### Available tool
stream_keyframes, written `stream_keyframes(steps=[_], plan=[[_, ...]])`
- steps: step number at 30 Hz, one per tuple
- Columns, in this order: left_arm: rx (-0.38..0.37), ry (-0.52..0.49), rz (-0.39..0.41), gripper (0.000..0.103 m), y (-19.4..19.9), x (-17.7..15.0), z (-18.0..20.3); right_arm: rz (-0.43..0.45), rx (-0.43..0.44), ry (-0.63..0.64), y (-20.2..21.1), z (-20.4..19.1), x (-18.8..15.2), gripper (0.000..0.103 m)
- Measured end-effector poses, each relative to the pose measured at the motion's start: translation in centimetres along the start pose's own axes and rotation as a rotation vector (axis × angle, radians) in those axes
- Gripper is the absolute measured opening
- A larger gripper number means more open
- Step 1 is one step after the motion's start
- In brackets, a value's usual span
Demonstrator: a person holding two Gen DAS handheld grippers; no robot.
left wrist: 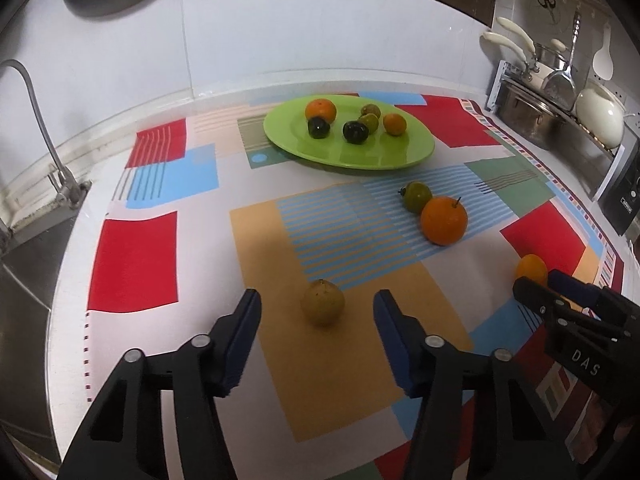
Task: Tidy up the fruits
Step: 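Grasp the yellow-green fruit with the left tool while the right tool grasps the orange, then carry the yellow-green fruit with the left tool while the right tool carries the orange to the plate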
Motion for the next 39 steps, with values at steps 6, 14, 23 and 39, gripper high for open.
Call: stream_keyframes(steps=[6,14,23,39], plan=[[-0.004,-0.004,-0.033,0.041,-1.2,-0.3,0.2,-0.015,0.006,-0.003,-0.7,0.1,-0.2,0.05],[-0.002,-0.004,-0.042,0.033,-2.0,-0.3,0.3,-0.022,-0.001,-0.012,-1.5,0.5,0.1,0.046],[0.005,-0.002,-0.047,0.027,-2.3,-0.4,0.3,-0.022,-0.011,0.013,-1.7,0.5,0.2,0.035],[-0.022,-0.006,0.018,0.026,1.8,0.9,0.9,0.052,0.105,0.083,1.5,-2.0,2.3,0.035]])
Point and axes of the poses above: each gripper's, at about its wrist camera, not at the fingertips, and y roughly against the way its jaws point, z to its right, x to its top, the point moved 6 cm from there along -y, roughly the way its jaws point, and after that the axes turned 7 degrees about y, right-handed, at the moved point
